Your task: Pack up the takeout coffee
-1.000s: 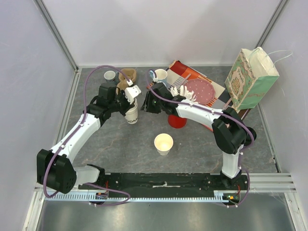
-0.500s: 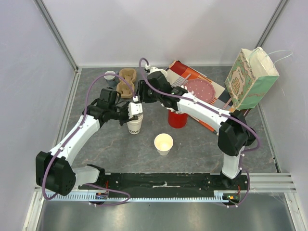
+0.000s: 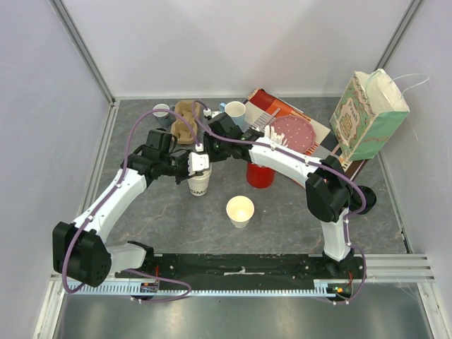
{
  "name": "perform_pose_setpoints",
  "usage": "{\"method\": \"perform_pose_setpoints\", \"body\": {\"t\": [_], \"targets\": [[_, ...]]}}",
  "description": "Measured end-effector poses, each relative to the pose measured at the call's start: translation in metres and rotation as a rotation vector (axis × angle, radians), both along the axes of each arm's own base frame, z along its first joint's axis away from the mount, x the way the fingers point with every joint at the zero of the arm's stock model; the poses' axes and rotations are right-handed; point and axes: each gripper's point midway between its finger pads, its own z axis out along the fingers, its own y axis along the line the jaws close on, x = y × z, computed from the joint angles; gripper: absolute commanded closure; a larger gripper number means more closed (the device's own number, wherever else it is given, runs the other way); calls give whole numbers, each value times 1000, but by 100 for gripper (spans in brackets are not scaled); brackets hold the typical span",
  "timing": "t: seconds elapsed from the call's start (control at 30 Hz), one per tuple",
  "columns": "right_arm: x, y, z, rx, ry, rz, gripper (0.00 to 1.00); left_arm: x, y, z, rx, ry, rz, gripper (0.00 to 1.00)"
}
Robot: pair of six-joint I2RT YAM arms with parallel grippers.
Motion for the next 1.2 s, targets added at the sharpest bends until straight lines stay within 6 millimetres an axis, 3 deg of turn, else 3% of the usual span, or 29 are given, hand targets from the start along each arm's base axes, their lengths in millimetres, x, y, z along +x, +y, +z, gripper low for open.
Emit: {"method": "perform_pose_setpoints", "body": {"t": [0.13, 0.17, 0.27, 0.33, 0.5, 0.7, 0.83, 0.97, 1.1, 1.2], "targets": [[-2, 0, -1, -12, -7, 15, 91, 3, 0, 0, 1, -8, 7, 96], [-2, 0, -1, -17, -9, 16, 95, 4, 0, 0, 1, -10, 12, 79], [-2, -4, -4, -36, -9, 17, 100, 11, 2, 1, 0, -13, 56, 44], [0, -6, -4, -41, -13, 6, 100, 17, 4, 3, -6, -6, 109, 37], [4, -11, -7, -29, 9, -29, 100, 29, 11, 10, -36, 52, 270, 32], [12, -25, -24, 22, 94, -104, 100, 50, 32, 41, -136, 103, 465, 31], [18, -26, -23, 50, 102, -130, 100, 62, 52, 51, -210, 111, 590, 17], [15, -22, -24, 67, 110, -129, 100, 58, 56, 25, -227, 145, 618, 1], [14, -20, -24, 81, 121, -130, 100, 43, 51, -14, -225, 216, 598, 0], [14, -18, -24, 91, 122, -127, 100, 43, 49, -23, -236, 217, 585, 0]]}}
